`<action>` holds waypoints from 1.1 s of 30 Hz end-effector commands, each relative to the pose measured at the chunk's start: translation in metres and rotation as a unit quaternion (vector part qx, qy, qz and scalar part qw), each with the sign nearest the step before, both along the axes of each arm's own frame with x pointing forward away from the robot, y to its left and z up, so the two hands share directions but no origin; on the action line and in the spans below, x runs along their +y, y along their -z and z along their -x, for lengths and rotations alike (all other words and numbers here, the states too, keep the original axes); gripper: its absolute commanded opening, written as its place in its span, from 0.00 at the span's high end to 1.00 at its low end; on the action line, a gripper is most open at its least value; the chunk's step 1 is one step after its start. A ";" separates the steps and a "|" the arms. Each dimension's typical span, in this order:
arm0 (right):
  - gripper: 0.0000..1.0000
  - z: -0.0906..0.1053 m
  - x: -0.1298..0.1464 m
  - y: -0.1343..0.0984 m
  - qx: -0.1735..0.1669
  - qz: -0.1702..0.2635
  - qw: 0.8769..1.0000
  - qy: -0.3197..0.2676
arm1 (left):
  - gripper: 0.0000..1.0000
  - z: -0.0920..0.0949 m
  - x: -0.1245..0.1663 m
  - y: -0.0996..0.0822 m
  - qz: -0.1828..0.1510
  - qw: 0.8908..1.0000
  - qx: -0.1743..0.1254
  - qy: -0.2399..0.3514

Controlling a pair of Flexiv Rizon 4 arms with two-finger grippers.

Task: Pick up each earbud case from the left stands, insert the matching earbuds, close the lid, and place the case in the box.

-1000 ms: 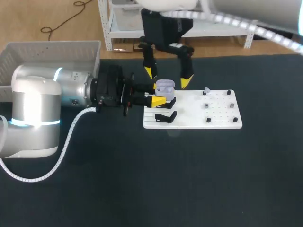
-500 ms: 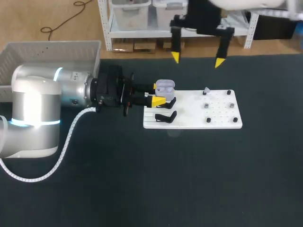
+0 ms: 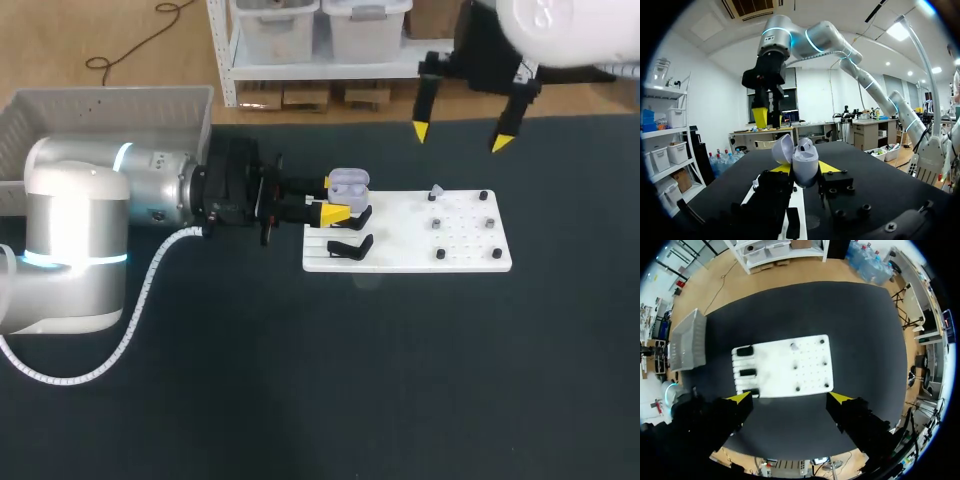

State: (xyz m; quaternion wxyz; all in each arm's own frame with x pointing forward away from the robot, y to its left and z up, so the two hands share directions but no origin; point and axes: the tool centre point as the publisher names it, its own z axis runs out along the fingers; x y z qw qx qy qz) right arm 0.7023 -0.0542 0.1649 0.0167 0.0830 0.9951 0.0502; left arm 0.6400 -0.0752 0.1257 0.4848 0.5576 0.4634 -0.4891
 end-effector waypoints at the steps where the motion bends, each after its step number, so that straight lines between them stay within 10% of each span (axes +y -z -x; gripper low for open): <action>1: 0.07 -0.004 0.004 0.023 -0.026 0.037 0.999 0.010 | 1.00 0.001 0.000 0.000 0.000 1.000 -0.001 -0.002; 9: 0.18 -0.013 -0.003 0.053 -0.066 0.048 0.996 0.026 | 1.00 0.001 0.000 0.000 0.000 1.000 -0.001 -0.002; 33: 0.00 -0.029 -0.015 0.076 -0.052 -0.022 0.998 0.015 | 1.00 0.001 0.000 0.000 0.000 1.000 -0.001 -0.002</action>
